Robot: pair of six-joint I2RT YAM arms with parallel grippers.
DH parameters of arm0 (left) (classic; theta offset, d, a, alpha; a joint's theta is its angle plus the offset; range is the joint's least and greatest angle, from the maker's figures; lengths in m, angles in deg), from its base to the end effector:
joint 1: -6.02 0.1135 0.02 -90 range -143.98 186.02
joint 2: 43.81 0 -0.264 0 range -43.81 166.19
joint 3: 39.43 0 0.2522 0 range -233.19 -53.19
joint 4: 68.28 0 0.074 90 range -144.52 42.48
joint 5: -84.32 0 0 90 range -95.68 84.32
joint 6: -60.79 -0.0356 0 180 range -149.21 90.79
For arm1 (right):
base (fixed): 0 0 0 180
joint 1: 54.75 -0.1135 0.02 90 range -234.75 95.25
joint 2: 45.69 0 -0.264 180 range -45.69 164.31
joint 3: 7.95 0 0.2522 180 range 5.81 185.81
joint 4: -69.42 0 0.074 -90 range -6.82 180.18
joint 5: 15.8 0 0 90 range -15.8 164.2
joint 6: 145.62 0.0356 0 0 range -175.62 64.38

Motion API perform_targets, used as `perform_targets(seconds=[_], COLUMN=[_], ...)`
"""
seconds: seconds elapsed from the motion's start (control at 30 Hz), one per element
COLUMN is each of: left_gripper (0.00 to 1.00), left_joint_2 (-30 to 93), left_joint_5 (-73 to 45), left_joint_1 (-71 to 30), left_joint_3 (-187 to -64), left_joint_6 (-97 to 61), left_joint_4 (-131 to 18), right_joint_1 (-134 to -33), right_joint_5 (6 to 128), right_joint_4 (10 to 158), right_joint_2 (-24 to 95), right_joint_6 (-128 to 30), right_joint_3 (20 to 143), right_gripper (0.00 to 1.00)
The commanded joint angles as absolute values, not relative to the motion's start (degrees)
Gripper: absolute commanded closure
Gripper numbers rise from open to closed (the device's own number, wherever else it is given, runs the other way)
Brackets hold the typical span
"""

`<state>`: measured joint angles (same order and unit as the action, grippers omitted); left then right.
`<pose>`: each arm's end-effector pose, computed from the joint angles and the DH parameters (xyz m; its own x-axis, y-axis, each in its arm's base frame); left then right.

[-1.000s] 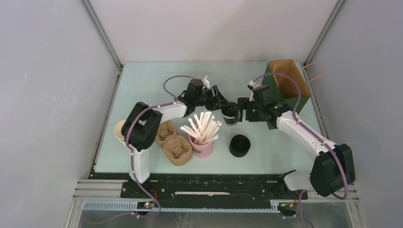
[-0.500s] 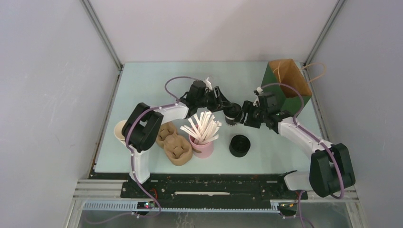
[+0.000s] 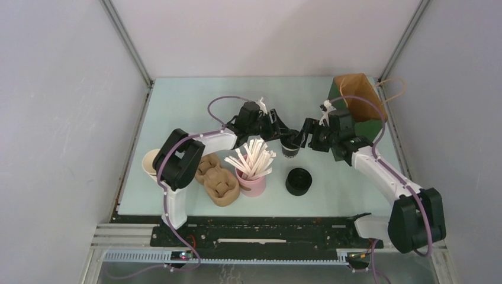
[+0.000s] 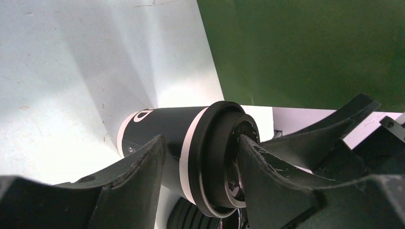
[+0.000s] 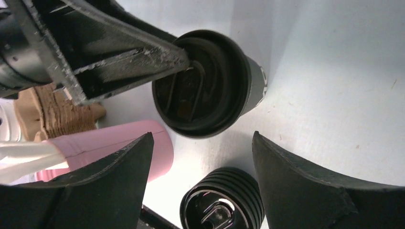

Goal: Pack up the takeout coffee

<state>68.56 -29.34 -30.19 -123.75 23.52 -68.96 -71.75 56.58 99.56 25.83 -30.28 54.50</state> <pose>0.3447 -0.2701 0.1900 -0.8841 -0.2561 -0.3910 0.2066 0.5362 -0.8184 0.2541 0.0890 0.2559 -0.7616 0.1937 -0.6184 -0.1958 0.8409 0.5046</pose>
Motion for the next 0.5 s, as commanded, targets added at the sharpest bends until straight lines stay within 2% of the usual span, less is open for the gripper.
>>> perform_targets(seconds=[0.0,0.3,0.47], left_gripper=[0.38,0.33,0.34], left_joint_2=[66.6,66.5,66.7], left_joint_5=[-28.0,-29.0,-29.2], left_joint_1=[-30.6,-30.7,-30.7], left_joint_3=[-125.1,-127.8,-128.2], left_joint_6=[22.3,20.2,20.1], left_joint_4=[-64.9,-61.9,-61.7], right_joint_1=[-71.5,-71.4,-71.0], right_joint_5=[57.8,59.8,57.7], right_joint_4=[97.8,97.8,97.5], right_joint_2=[29.9,32.7,31.0], right_joint_6=[-33.7,-33.8,-33.2], right_joint_3=[58.2,58.6,58.8], right_gripper=[0.19,0.26,0.22])
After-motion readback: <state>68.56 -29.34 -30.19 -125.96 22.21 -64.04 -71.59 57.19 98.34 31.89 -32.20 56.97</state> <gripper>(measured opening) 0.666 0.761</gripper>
